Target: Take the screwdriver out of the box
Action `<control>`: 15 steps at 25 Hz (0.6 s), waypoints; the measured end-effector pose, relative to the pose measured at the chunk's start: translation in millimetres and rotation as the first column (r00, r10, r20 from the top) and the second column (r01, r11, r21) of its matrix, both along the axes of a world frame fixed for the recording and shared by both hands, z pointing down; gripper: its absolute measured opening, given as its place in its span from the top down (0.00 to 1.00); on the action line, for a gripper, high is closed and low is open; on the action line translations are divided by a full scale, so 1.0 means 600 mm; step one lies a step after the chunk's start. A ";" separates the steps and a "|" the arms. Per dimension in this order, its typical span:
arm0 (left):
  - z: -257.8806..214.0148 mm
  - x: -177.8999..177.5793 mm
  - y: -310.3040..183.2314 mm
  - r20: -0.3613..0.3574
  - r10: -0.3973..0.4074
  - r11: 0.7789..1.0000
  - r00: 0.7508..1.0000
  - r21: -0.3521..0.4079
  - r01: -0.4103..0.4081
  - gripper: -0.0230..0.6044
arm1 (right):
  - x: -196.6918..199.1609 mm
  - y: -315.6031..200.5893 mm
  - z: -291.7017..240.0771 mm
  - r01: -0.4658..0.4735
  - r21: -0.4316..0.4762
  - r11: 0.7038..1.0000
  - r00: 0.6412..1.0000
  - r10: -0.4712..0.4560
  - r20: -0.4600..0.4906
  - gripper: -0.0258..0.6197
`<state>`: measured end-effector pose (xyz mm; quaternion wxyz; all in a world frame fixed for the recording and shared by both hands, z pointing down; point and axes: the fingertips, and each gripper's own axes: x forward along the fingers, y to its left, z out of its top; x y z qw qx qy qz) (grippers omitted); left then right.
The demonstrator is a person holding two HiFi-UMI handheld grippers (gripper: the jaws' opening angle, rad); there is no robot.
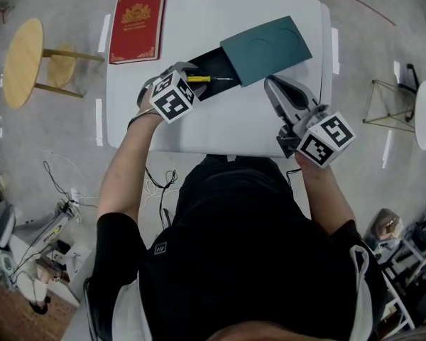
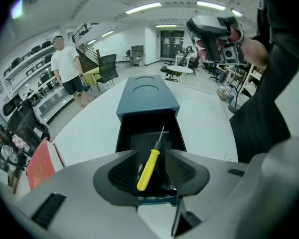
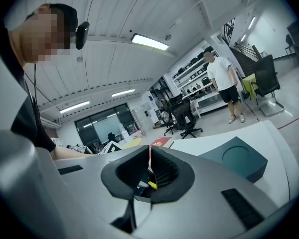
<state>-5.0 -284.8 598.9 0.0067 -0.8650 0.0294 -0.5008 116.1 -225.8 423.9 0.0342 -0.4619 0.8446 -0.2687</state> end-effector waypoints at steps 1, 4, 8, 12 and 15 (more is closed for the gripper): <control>0.008 0.003 0.001 0.026 0.031 1.000 0.999 0.004 -0.031 0.68 | 0.002 0.001 0.004 -0.001 -0.007 1.000 1.000 0.001 0.001 0.91; 0.036 0.010 0.004 0.101 0.116 0.993 0.988 0.019 -0.118 0.77 | 0.007 0.003 0.015 -0.002 -0.023 1.000 1.000 0.002 0.001 0.91; 0.063 0.020 0.013 0.158 0.181 0.983 0.971 0.000 -0.184 0.78 | 0.014 0.004 0.022 -0.005 -0.032 0.999 1.000 0.005 0.003 0.91; 0.077 0.027 0.019 0.201 0.214 0.976 0.956 0.000 -0.219 0.78 | 0.025 0.008 0.024 -0.011 -0.034 0.999 1.000 0.011 0.008 0.91; 0.090 0.027 0.017 0.236 0.234 0.971 0.943 -0.002 -0.240 0.78 | 0.034 0.011 0.024 -0.019 -0.034 0.999 1.000 0.020 0.011 0.91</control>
